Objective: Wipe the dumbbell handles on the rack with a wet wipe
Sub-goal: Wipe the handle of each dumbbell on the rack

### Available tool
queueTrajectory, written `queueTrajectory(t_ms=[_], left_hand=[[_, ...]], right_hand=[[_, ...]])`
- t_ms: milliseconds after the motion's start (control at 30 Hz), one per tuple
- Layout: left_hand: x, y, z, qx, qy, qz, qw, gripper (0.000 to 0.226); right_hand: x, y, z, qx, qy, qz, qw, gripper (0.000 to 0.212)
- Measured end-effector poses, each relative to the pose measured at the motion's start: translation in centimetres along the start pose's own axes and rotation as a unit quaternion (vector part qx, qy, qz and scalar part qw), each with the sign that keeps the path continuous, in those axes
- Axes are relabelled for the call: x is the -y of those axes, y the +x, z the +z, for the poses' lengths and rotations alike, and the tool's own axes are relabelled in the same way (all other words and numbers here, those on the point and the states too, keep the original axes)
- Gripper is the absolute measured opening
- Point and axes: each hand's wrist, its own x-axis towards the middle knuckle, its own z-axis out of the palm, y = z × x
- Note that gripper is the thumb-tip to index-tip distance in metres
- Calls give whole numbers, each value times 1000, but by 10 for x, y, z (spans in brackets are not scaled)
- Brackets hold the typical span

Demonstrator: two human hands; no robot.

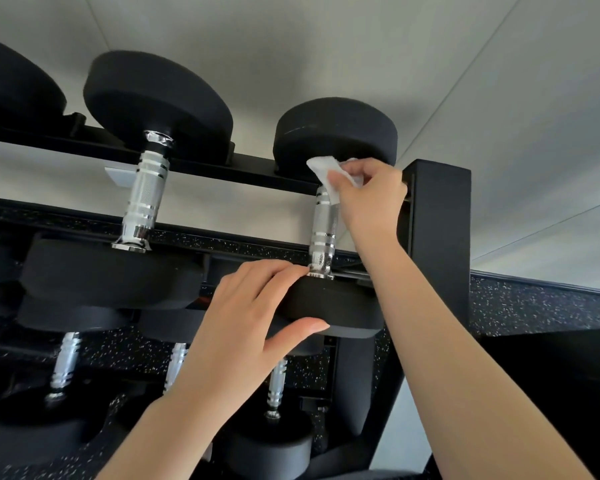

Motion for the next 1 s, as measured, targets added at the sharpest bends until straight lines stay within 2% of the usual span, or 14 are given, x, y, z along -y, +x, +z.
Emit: queueTrajectory(t_ms=[133, 300, 433, 700, 1000], left_hand=[[0, -1, 1, 1, -10, -4, 1000, 53], [3, -1, 1, 13, -14, -6, 1000, 54], [3, 0, 1, 17, -20, -7, 1000, 53], [6, -1, 2, 19, -16, 0, 1000, 52], [7, -1, 3, 16, -23, -1, 1000, 50]], right_hand=[[-3, -2, -17, 107, -30, -1, 994, 12], [-15, -28, -34, 234, -90, -20, 968, 10], [-20, -41, -44, 300, -106, -19, 948, 10], [-24, -31, -53, 381, -132, -7, 915, 14], [-31, -33, -53, 367, -91, -6, 926, 17]])
